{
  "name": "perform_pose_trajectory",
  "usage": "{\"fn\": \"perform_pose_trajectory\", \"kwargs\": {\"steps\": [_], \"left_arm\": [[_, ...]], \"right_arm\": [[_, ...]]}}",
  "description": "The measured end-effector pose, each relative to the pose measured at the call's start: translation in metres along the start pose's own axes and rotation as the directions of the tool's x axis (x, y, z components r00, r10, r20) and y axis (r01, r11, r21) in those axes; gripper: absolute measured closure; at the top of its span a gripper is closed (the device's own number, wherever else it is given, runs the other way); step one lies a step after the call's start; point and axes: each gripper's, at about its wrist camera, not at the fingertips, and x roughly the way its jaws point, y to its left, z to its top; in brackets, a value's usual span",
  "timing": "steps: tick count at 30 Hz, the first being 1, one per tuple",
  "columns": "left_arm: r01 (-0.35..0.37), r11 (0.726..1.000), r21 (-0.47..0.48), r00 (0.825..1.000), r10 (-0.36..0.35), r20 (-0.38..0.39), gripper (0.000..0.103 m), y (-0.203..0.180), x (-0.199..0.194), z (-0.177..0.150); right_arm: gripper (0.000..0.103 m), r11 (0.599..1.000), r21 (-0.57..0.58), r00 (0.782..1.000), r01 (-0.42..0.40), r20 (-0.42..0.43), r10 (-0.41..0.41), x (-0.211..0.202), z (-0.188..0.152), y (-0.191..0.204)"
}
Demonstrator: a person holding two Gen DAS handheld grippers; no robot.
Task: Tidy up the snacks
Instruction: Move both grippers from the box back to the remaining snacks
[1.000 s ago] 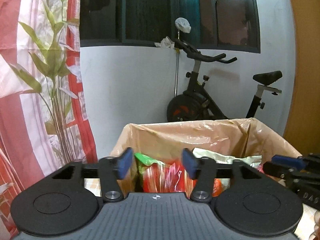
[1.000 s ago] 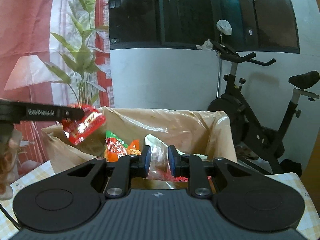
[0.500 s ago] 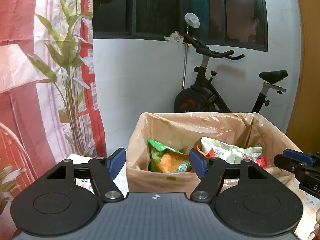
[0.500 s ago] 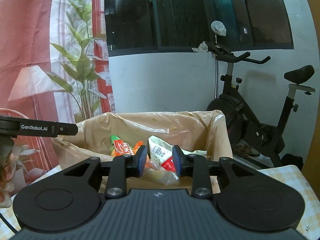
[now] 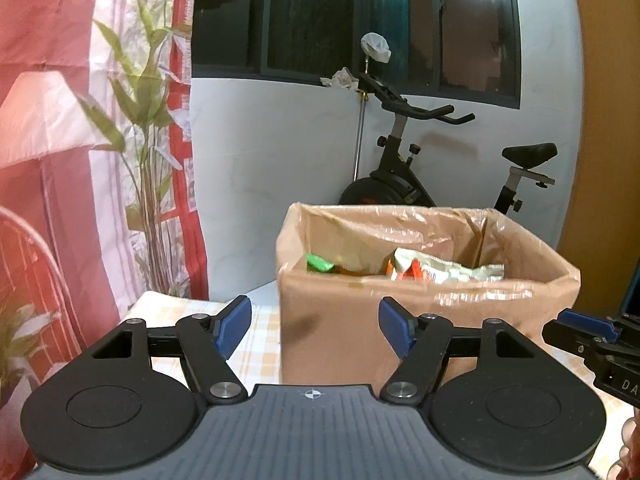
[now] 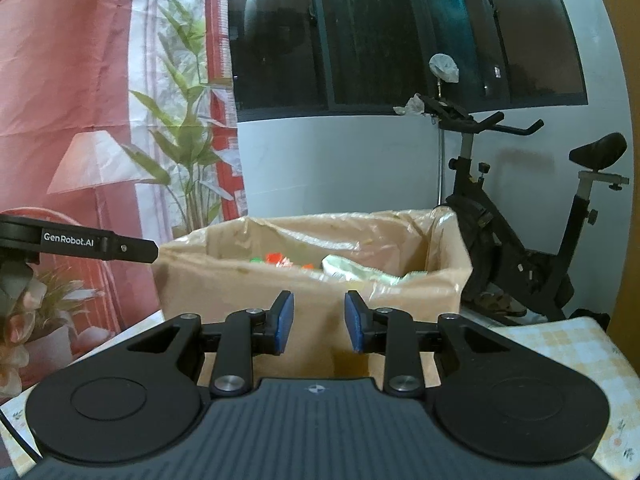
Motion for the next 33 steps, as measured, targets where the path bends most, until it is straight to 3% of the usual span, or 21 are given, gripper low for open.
{"fn": "perform_pose_trajectory", "kwargs": {"steps": [8, 15, 18, 25, 33], "left_arm": [[-0.018, 1.000, 0.007, 0.997, 0.019, -0.076, 0.030, 0.014, 0.006, -0.047], [-0.041, 0.999, -0.030, 0.987, 0.036, -0.154, 0.031, 0.031, 0.019, -0.080], [-0.048, 0.998, -0.047, 0.985, 0.039, -0.167, 0.031, 0.038, 0.022, -0.085], [-0.068, 0.996, -0.065, 0.979, 0.054, -0.197, 0.030, 0.049, 0.021, -0.097], [-0.128, 0.987, -0.099, 0.978, 0.109, -0.179, 0.015, 0.064, 0.012, -0.103]], "right_arm": [[0.072, 1.000, 0.006, 0.999, -0.007, -0.036, 0.007, -0.007, -0.032, 0.005], [0.067, 1.000, 0.022, 0.987, 0.004, -0.162, -0.001, 0.009, -0.066, 0.000], [0.059, 0.999, 0.037, 0.971, -0.009, -0.238, 0.018, 0.022, -0.077, -0.001], [0.028, 0.998, -0.010, 0.913, -0.064, -0.405, 0.055, 0.068, -0.097, 0.023], [0.023, 0.999, -0.035, 0.865, -0.034, -0.501, 0.012, 0.109, -0.112, 0.040]]}}
